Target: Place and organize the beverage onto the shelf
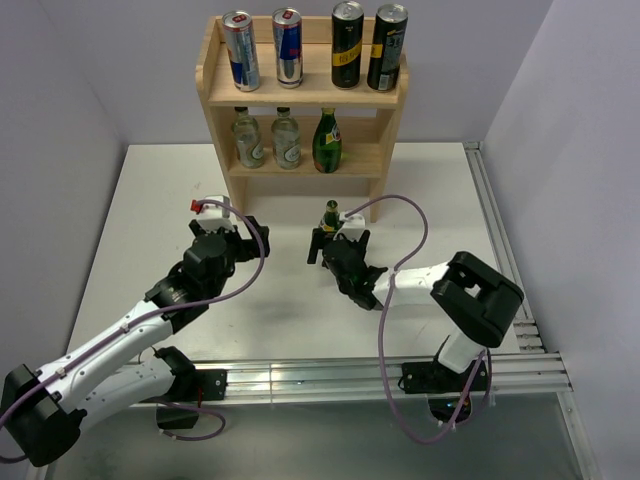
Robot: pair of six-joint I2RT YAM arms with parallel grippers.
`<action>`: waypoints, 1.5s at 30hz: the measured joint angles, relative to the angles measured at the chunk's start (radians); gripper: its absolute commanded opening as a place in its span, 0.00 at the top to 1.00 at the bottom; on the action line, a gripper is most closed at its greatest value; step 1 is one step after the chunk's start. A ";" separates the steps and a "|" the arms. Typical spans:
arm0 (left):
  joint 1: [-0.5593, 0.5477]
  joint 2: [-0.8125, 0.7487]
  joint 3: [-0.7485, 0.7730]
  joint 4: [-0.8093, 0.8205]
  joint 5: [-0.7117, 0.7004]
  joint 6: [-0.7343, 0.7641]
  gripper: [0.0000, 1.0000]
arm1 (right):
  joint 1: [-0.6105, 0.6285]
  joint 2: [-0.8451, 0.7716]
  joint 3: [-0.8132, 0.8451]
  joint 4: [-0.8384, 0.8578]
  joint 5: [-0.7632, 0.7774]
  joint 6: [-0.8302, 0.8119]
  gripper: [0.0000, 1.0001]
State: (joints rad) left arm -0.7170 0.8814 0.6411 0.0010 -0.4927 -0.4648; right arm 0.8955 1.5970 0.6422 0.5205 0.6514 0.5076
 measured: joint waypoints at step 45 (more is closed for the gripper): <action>0.000 0.034 -0.017 0.040 -0.002 0.008 0.01 | -0.091 0.293 0.197 0.118 -0.010 -0.026 0.21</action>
State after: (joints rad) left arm -0.7166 0.9154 0.6243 0.0410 -0.4946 -0.4568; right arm 0.8043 1.8904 0.8391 0.6388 0.6418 0.4816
